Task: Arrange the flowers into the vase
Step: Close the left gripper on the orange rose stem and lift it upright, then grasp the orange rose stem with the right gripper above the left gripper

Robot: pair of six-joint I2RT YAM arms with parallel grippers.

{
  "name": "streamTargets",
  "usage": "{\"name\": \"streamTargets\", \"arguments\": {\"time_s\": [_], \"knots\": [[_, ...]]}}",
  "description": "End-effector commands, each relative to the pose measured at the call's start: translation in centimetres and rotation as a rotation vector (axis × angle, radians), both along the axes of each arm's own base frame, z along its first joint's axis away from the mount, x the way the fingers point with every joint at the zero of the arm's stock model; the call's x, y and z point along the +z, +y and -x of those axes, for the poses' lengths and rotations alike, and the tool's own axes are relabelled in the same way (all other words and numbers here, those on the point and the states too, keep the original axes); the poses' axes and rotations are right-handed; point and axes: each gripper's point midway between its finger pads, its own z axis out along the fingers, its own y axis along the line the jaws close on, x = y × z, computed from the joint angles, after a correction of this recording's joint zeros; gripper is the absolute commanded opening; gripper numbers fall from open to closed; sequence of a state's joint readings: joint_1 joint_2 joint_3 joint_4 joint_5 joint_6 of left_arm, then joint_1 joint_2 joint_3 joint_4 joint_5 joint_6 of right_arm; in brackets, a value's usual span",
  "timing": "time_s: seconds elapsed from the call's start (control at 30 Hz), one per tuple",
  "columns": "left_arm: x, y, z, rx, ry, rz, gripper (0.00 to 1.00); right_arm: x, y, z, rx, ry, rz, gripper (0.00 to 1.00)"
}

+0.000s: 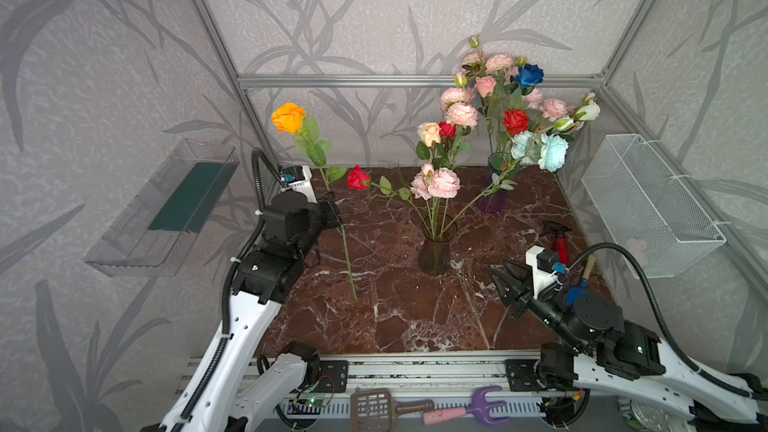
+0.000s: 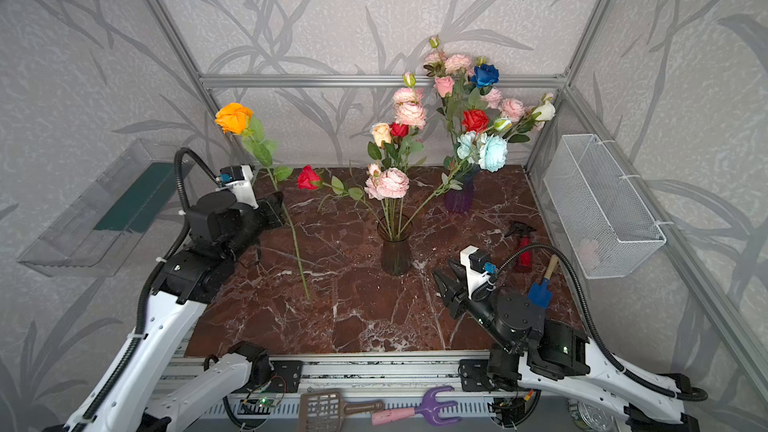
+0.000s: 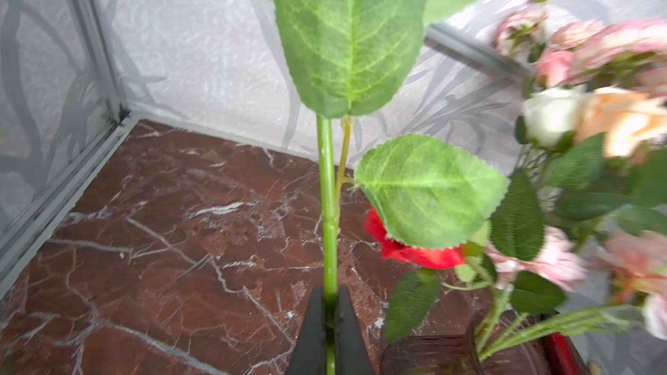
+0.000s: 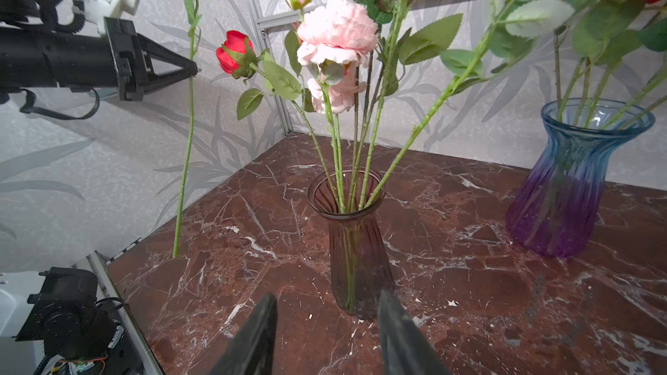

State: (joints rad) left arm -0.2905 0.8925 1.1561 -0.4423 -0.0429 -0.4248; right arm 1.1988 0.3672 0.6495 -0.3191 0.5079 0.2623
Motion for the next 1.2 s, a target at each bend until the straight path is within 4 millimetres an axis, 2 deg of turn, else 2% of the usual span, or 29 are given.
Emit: {"name": "streamTargets", "arguments": {"time_s": [0.0, 0.1, 0.2, 0.27, 0.37, 0.47, 0.57, 0.73, 0.83, 1.0, 1.17], "knots": [[3.8, -0.9, 2.5, -0.081, -0.085, -0.006, 0.00, 2.0, 2.5, 1.1, 0.124, -0.048, -0.016, 0.52], [5.9, -2.3, 5.6, -0.199, -0.191, 0.031, 0.00, 3.4, 5.4, 1.7, 0.224, -0.058, 0.014, 0.55], [7.9, -2.5, 9.0, -0.268, -0.329, 0.055, 0.00, 5.0, 8.0, 2.0, 0.303, -0.078, 0.034, 0.59], [8.4, -3.4, 10.2, -0.343, -0.335, 0.060, 0.00, 6.4, 9.9, 2.4, 0.361, -0.097, 0.031, 0.61], [8.5, -5.7, 10.4, -0.469, -0.313, 0.111, 0.00, 9.0, 13.2, 2.8, 0.455, -0.127, 0.015, 0.65], [8.5, -7.7, 9.8, -0.554, -0.338, 0.194, 0.00, 9.8, 16.5, 2.7, 0.521, -0.143, 0.056, 0.70], [8.5, -9.5, 9.9, -0.614, -0.356, 0.186, 0.00, 10.7, 18.4, 2.2, 0.536, -0.127, 0.056, 0.71], [8.2, -12.5, 10.3, -0.702, -0.363, 0.145, 0.00, 11.9, 20.5, 1.7, 0.575, -0.077, 0.011, 0.72], [8.6, -13.1, 10.6, -0.721, -0.393, 0.153, 0.00, 11.3, 21.2, 0.2, 0.532, -0.033, 0.011, 0.71], [8.3, -13.5, 10.9, -0.744, -0.396, 0.168, 0.00, 11.3, 21.1, -1.4, 0.478, -0.029, -0.020, 0.65], [7.6, -13.5, 11.0, -0.746, -0.394, 0.171, 0.00, 11.1, 21.5, -3.2, 0.504, 0.032, -0.079, 0.38]]}}
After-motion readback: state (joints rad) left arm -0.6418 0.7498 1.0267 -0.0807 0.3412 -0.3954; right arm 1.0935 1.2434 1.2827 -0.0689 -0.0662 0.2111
